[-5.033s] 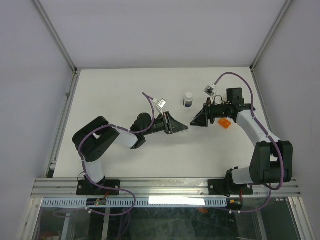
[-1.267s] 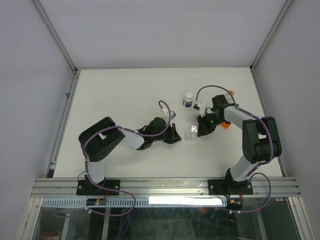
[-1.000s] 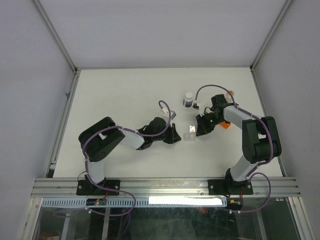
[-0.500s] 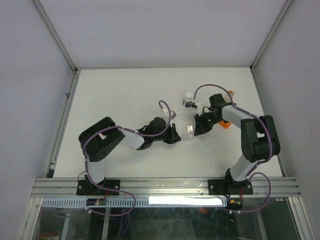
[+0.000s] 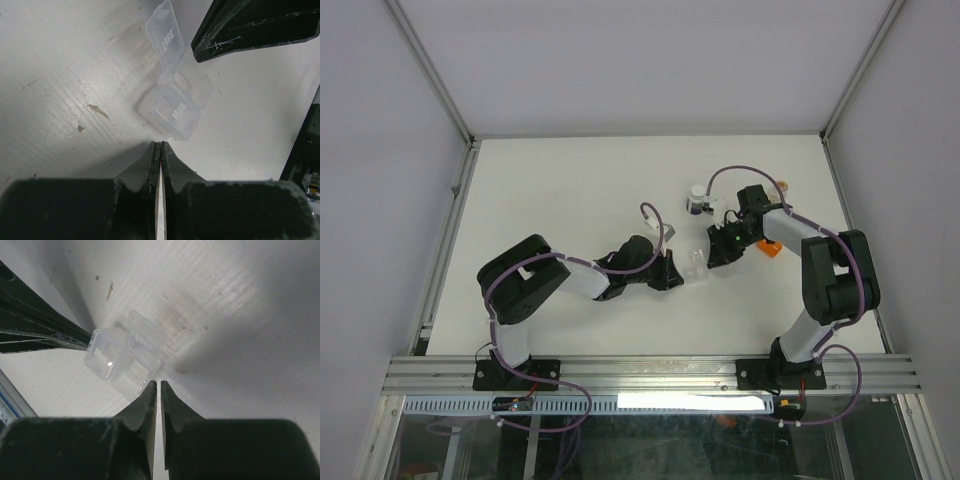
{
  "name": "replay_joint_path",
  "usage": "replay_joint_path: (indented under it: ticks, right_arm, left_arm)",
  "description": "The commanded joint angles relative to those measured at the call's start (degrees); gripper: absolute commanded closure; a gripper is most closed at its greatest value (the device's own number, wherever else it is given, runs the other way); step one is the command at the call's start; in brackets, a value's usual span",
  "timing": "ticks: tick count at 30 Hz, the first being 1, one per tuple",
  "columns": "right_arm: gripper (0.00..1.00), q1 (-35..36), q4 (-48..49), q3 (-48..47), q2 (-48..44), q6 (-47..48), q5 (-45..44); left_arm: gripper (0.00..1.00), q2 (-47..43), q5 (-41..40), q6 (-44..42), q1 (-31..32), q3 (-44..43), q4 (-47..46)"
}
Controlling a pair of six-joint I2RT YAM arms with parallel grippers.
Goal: Sort the pills into containers
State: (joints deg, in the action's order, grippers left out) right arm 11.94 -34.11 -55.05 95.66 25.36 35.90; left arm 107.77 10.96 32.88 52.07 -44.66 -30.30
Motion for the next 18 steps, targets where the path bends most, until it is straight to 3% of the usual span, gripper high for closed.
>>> replay_joint_path:
  ticks: [1, 6, 9, 11, 13, 14, 16, 17, 18]
  right_arm:
    - [0.89, -0.57, -0.26, -2.72, -3.16, 1.65, -0.09]
    - [0.80, -7.89, -1.46, -3.79, -11.47, 4.88, 6.29]
    - [0.61, -13.56, -0.34, -4.72, -16.07, 6.87, 8.49]
    - [0.41, -16.17, 2.09, -5.20, -18.29, 6.98, 6.83]
    - [0.13, -18.21, 6.00, -5.33, -20.00, 5.87, 3.38]
    - [0.04, -19.10, 8.44, -5.32, -20.48, 4.66, 1.17]
    - [0.02, -21.55, 11.14, -7.36, -18.86, 2.15, -2.24]
    - [0.02, -22.62, 10.20, -10.30, -16.73, 1.40, -2.46]
    - [0.02, -23.80, 7.98, -13.87, -13.71, 0.83, -2.38]
  left_arm:
    - [0.95, -4.25, -1.48, -2.01, 0.40, 0.76, 0.86]
    - [0.92, -13.15, -3.23, -6.47, 0.32, 6.80, 0.75]
    - [0.84, -19.83, -3.75, -11.56, 0.23, 10.04, -0.78]
    - [0.75, -24.07, -4.87, -13.77, 0.09, 12.27, -3.31]
    - [0.59, -29.29, -6.62, -15.37, -0.17, 14.73, -6.53]
    - [0.44, -31.08, -7.29, -16.08, -0.26, 16.14, -8.23]
    - [0.14, -34.83, -7.74, -17.30, -0.52, 19.71, -12.38]
    - [0.03, -36.36, -7.56, -17.70, -0.62, 21.35, -14.57]
    - [0.01, -37.94, -6.49, -18.14, -0.83, 22.85, -16.81]
